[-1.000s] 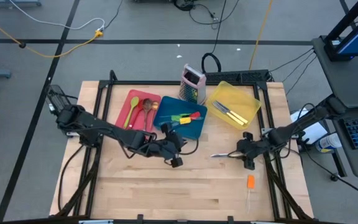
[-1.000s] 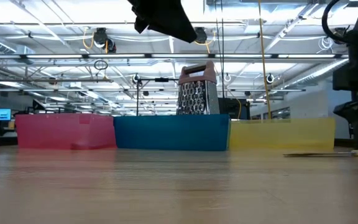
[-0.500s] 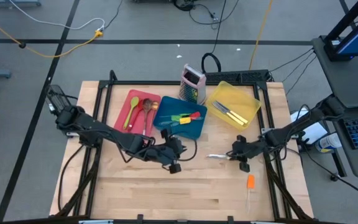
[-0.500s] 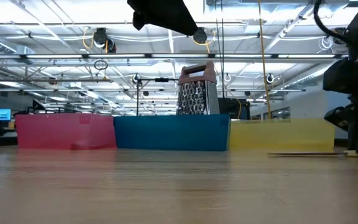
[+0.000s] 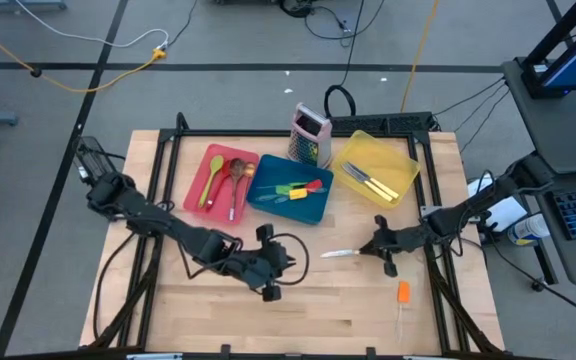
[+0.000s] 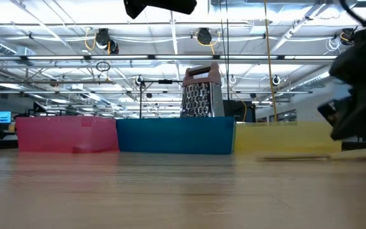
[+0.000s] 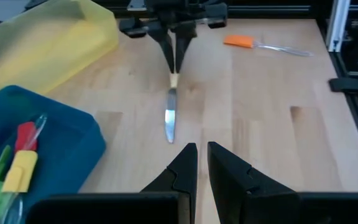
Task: Pick & Place Kitchen Items
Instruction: Put the yellow knife into the yellow bin
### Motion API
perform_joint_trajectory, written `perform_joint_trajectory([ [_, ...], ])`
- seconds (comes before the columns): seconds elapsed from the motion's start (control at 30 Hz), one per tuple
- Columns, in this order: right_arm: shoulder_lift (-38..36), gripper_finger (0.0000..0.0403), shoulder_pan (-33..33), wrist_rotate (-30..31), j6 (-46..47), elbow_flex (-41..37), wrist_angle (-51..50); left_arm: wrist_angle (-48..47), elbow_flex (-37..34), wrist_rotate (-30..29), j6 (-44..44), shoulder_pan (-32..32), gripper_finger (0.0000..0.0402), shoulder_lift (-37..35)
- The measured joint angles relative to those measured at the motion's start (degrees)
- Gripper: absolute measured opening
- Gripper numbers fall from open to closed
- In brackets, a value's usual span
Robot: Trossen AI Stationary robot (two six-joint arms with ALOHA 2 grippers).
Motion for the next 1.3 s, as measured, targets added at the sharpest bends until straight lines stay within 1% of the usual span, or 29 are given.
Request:
perform_joint_trajectory([
  [0.07, -0.05, 0.0017, 0.02, 0.65, -3.05, 1.72, -1.4, 0.0, 0.0, -0.02, -0.34, -0.54, 0.0042, 0.0],
  [0.17, 0.01, 0.0002, 0.02, 1.63, -6.12, 4.28, -6.42, -0.02, 0.0, -0.04, -1.3, -1.25, 0.0042, 0.0],
  [0.27, -0.12, 0.0002, 0.02, 2.11, -7.99, 8.2, -11.78, 0.02, 0.0, -0.05, -1.58, -1.6, 0.0042, 0.0],
  [0.33, -0.06, 0.0014, 0.02, 2.03, -9.07, 10.85, -18.41, 0.04, 0.0, -0.06, -2.02, -1.59, 0.0042, 0.0],
  [0.43, -0.11, 0.0042, 0.02, 2.17, -8.88, 15.8, -28.88, 0.04, 0.0, -0.09, -3.82, -1.54, 0.0042, 0.0],
  [0.57, -0.12, 0.0088, 0.02, 2.1, -2.25, 20.35, -44.13, 0.33, 0.0, -0.11, -5.04, -1.44, 0.0042, 0.0],
  [0.63, -0.12, 0.0112, 0.02, 2.04, 1.54, 20.6, -47.66, 0.69, 0.0, -0.31, -5.25, -1.44, 0.0042, 0.0],
  [0.77, 0.31, 0.0159, 0.0, 0.13, 3.91, 17.92, -47.47, 0.7, 0.0, -2.75, -5.87, -1.44, 0.0042, 0.0],
  [0.9, 0.95, 0.0194, 0.0, -1.18, 4.09, 14.82, -41.16, 0.85, 0.0, -3.17, -6.09, -1.44, 0.0042, 0.0],
  [1.0, 1.45, 0.0208, 0.02, -2.57, 4.13, 11.97, -37.31, 0.89, 0.0, -3.17, -6.09, -1.44, 0.0042, 0.0],
  [1.1, 1.49, 0.021, 0.04, -1.5, 4.75, 9.65, -35.23, 0.87, 0.0, -3.17, -5.97, -1.44, 0.0042, 0.0],
  [1.17, 1.56, 0.0202, 0.04, -0.23, 4.27, 8.54, -35.45, 0.87, 0.01, -3.17, -5.49, -1.44, 0.0042, 0.0],
  [1.23, 1.56, 0.0184, 0.04, 0.34, 2.64, 7.79, -35.24, 0.87, 0.01, -3.17, -5.15, -1.44, 0.0042, 0.0],
  [1.3, 1.62, 0.0155, 0.04, 0.46, 2.19, 7.19, -35.22, 0.85, 0.0, -3.19, -5.17, -1.44, 0.0042, 0.0],
])
